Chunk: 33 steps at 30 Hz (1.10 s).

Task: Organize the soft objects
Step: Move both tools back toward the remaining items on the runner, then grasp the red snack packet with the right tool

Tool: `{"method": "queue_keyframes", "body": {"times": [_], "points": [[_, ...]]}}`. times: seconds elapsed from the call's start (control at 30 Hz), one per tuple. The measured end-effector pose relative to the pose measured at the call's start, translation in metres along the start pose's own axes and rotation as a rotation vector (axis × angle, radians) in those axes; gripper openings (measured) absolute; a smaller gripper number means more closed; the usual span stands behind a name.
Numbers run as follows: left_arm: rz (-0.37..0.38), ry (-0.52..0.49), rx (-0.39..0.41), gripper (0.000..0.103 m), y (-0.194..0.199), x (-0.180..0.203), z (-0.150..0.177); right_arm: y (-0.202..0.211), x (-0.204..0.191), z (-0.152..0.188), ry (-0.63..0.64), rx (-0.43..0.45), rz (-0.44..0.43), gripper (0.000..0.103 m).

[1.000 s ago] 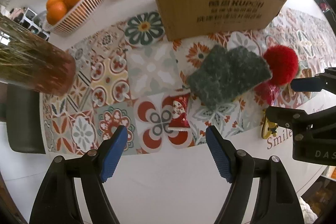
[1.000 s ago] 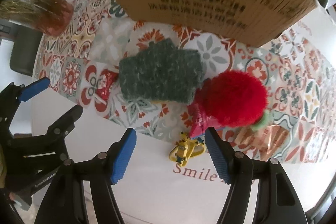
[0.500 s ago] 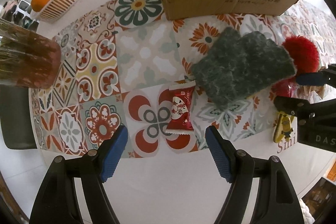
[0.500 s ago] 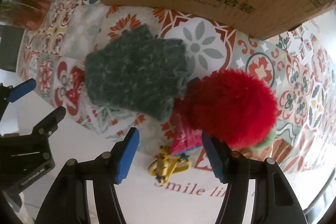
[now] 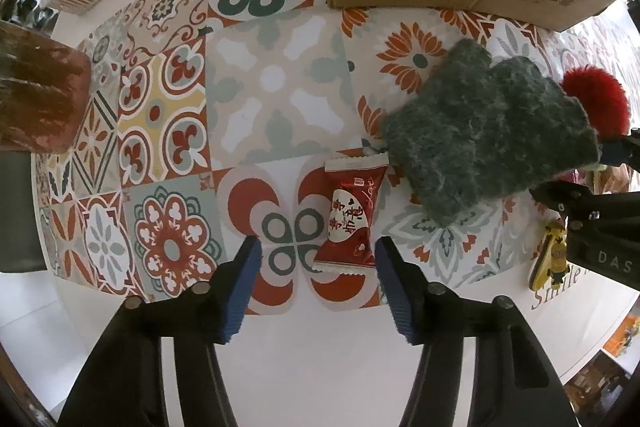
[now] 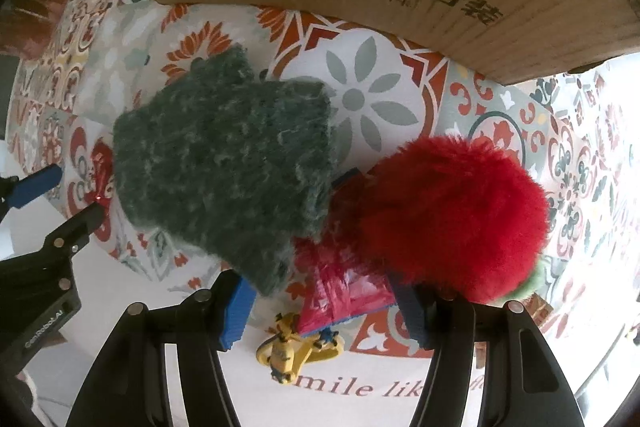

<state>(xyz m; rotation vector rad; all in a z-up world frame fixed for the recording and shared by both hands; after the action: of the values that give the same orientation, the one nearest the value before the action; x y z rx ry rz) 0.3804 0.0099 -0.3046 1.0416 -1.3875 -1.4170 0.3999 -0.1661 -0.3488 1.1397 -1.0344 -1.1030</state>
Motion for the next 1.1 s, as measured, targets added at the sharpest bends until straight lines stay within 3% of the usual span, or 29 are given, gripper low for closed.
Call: {"method": "queue_keyframes", "body": {"times": [0.3, 0.53, 0.7, 1.1], "points": [[0.041, 0.044, -0.015, 0.036, -0.014, -0.001, -0.008, -0.009, -0.006, -0.010, -0.018, 0.012, 0.015, 0.059], [0.065, 0.061, 0.008, 0.033, -0.027, 0.003, -0.013, -0.005, -0.012, 0.003, -0.033, 0.040, 0.007, 0.047], [0.086, 0.063, 0.029, 0.032, -0.030, 0.012, -0.017, -0.002, -0.005, 0.012, -0.058, 0.061, -0.011, 0.044], [0.112, 0.055, 0.100, 0.032, -0.007, 0.031, 0.010, 0.011, -0.007, 0.047, -0.087, 0.092, -0.060, 0.043]]}}
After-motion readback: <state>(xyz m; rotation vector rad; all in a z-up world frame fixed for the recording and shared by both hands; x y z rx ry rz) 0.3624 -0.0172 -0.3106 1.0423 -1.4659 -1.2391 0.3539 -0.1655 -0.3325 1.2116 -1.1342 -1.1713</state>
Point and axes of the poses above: each gripper's, at about its wrist camera, not at the fingertips, and y roughly against the way its jaws point, x to its right, z to its underside, the point moved 8 cm from there along -y, roughly the way its jaws point, and after that the axes turned 4 degrees about z, right-handed, at the moved point
